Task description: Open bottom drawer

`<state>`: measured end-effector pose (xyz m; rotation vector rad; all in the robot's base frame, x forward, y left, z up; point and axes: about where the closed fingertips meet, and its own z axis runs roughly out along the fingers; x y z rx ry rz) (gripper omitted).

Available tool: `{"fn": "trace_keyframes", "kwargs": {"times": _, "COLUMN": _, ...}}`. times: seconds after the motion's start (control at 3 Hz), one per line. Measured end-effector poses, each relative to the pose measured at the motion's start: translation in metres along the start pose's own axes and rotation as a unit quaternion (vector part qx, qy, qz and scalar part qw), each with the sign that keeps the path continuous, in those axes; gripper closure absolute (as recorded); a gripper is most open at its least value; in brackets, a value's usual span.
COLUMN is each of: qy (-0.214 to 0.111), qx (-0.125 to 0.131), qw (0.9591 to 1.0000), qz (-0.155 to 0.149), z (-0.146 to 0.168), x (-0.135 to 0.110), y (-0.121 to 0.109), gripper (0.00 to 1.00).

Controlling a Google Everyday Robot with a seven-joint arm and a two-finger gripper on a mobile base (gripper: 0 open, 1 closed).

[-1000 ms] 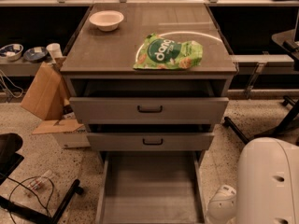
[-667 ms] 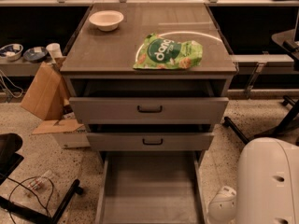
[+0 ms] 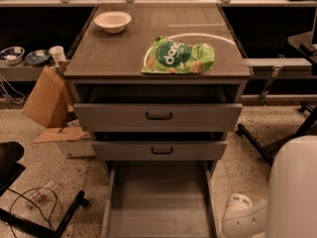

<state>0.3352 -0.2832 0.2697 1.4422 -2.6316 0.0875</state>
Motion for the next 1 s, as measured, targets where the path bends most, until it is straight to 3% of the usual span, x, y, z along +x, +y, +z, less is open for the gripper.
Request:
{"fn": "trace_keyframes", "kwargs": {"times": 0.67, "qy": 0.032, "qx": 0.05, "qw": 0.9968, "qz": -0.053, "z": -0.108, "x": 0.036, "y": 0.064, "gripper": 0.0}}
{"fn": "trace_keyframes", "kwargs": {"times": 1.0, "qy": 0.016, "qx": 0.088, "qw": 0.9944, "qz": -0.057, "z": -0.165, "x": 0.068, "y": 0.104, "gripper": 0.0}}
